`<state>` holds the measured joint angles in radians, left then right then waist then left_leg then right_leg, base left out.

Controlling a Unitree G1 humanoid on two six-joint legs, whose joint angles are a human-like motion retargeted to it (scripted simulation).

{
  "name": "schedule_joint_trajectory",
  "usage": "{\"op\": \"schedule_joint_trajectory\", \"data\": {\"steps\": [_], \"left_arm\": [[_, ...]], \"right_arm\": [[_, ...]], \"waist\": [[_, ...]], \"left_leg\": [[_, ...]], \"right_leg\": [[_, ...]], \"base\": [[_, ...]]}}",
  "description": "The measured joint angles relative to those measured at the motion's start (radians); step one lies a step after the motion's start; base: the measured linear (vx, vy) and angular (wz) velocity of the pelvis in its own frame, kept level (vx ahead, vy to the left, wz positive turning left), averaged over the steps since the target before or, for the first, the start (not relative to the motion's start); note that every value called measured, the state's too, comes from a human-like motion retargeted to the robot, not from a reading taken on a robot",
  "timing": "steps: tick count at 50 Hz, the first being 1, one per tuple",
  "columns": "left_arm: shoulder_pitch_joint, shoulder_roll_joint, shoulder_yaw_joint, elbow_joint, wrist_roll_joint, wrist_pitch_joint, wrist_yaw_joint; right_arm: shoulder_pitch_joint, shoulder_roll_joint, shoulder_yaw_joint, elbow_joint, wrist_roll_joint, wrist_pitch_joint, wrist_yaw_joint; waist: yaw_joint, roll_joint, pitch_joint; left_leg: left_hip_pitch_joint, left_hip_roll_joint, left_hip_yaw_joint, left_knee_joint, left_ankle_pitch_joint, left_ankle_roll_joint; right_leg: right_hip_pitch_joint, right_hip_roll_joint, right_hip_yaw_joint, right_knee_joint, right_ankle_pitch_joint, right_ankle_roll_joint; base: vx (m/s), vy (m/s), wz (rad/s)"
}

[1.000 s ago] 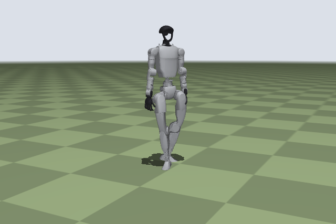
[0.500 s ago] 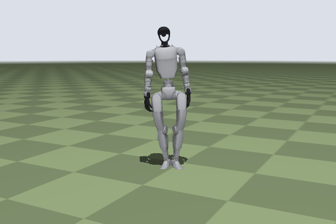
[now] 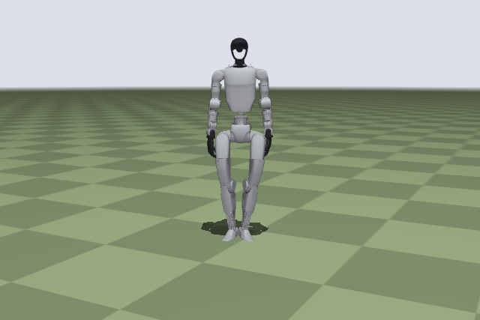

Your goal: Upper body actions

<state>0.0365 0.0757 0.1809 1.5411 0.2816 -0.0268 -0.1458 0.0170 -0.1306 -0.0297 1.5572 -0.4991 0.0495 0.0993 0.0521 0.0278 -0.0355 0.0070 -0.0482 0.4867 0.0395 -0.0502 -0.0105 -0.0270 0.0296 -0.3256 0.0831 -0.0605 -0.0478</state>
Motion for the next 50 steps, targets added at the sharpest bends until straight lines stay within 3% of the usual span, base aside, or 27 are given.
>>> {"op": "schedule_joint_trajectory", "data": {"steps": [7, 15, 18, 23, 25, 34, 38, 43, 45, 48, 50], "left_arm": [[-0.005, 0.014, -0.001, -0.006, 0.006, 0.002, -0.003], [-0.005, 0.027, 0.01, -0.022, 0.002, 0.003, -0.005], [-0.005, 0.031, 0.014, -0.034, -0.003, 0.002, -0.007], [-0.019, 0.017, 0.005, -0.043, -0.02, -0.006, 0.003], [-0.013, 0.009, 0.002, -0.042, -0.025, -0.011, -0.001], [0.03, 0.008, 0.013, 0.004, -0.008, -0.01, 0.018], [0.058, 0.024, 0.032, 0.03, -0.017, 0.0, 0.032], [0.094, 0.035, 0.082, 0.056, -0.046, 0.01, 0.041], [0.108, 0.035, 0.104, 0.062, -0.056, 0.012, 0.043], [0.127, 0.026, 0.135, 0.078, -0.064, 0.016, 0.043], [0.134, 0.02, 0.15, 0.086, -0.065, 0.02, 0.043]], "right_arm": [[-0.005, 0.005, 0.01, -0.035, 0.023, -0.015, 0.003], [0.01, 0.008, 0.015, 0.007, 0.032, -0.007, -0.009], [0.009, 0.003, 0.019, 0.032, 0.032, 0.002, -0.013], [0.008, -0.015, -0.001, 0.028, 0.009, 0.008, -0.017], [0.016, -0.028, -0.002, 0.02, -0.005, 0.006, -0.022], [0.03, -0.065, -0.046, 0.033, 0.01, 0.015, -0.049], [0.041, -0.066, -0.056, 0.028, 0.01, 0.015, -0.048], [0.029, -0.058, -0.042, 0.016, -0.002, 0.012, -0.044], [0.019, -0.052, -0.035, 0.004, -0.007, 0.008, -0.036], [0.01, -0.045, -0.025, -0.021, -0.013, 0.0, -0.014], [0.009, -0.034, -0.022, -0.043, -0.011, -0.006, -0.004]], "waist": [[-0.015, 0.005, 0.013], [-0.012, 0.003, 0.035], [0.029, -0.011, 0.045], [0.091, -0.014, 0.07], [0.09, -0.017, 0.073], [0.044, -0.052, 0.048], [0.041, -0.076, 0.024], [0.05, -0.085, -0.002], [0.056, -0.063, -0.011], [0.079, -0.056, -0.024], [0.091, -0.058, -0.037]], "left_leg": [[-0.032, 0.014, -0.081, 0.028, 0.018, 0.001], [-0.062, 0.008, -0.263, 0.055, 0.069, -0.007], [-0.085, -0.011, -0.312, 0.069, 0.091, -0.011], [-0.147, -0.038, -0.391, 0.098, 0.131, -0.017], [-0.159, -0.048, -0.398, 0.093, 0.125, 0.006], [-0.086, 0.08, 0.324, 0.053, 0.017, 0.07], [-0.033, 0.101, 0.545, 0.066, 0.008, 0.095], [0.026, 0.1, 0.627, 0.047, 0.042, 0.121], [0.045, 0.098, 0.6, 0.01, 0.078, 0.07], [0.031, 0.043, 0.505, -0.068, 0.085, 0.11], [0.029, 0.033, 0.563, -0.082, 0.091, 0.111]], "right_leg": [[0.001, 0.012, 0.025, 0.063, -0.034, -0.007], [0.011, 0.038, 0.266, 0.088, -0.057, -0.014], [0.037, 0.002, 0.106, 0.048, -0.051, -0.043], [0.063, -0.029, -0.034, -0.005, -0.042, -0.031], [0.077, -0.039, -0.09, -0.022, -0.047, -0.03], [0.124, -0.102, -0.39, -0.08, -0.085, 0.001], [0.138, -0.123, -0.492, -0.093, -0.104, 0.016], [0.147, -0.125, -0.567, -0.089, -0.129, 0.035], [0.153, -0.097, -0.588, -0.086, -0.139, 0.041], [0.162, -0.092, -0.603, -0.088, -0.14, 0.055], [0.161, -0.096, -0.621, -0.088, -0.139, 0.064]], "base": [[0.03, -0.02, 0.53], [0.03, -0.07, 1.16], [-0.05, -0.1, 0.97], [-0.14, -0.05, 1.43], [-0.08, 0.03, 1.9], [-0.05, 0.08, 2.2], [0.07, 0.12, 1.8], [0.14, 0.13, 1.2], [0.16, 0.14, 0.75], [0.23, 0.21, 0.43], [0.19, 0.18, 0.42]]}}
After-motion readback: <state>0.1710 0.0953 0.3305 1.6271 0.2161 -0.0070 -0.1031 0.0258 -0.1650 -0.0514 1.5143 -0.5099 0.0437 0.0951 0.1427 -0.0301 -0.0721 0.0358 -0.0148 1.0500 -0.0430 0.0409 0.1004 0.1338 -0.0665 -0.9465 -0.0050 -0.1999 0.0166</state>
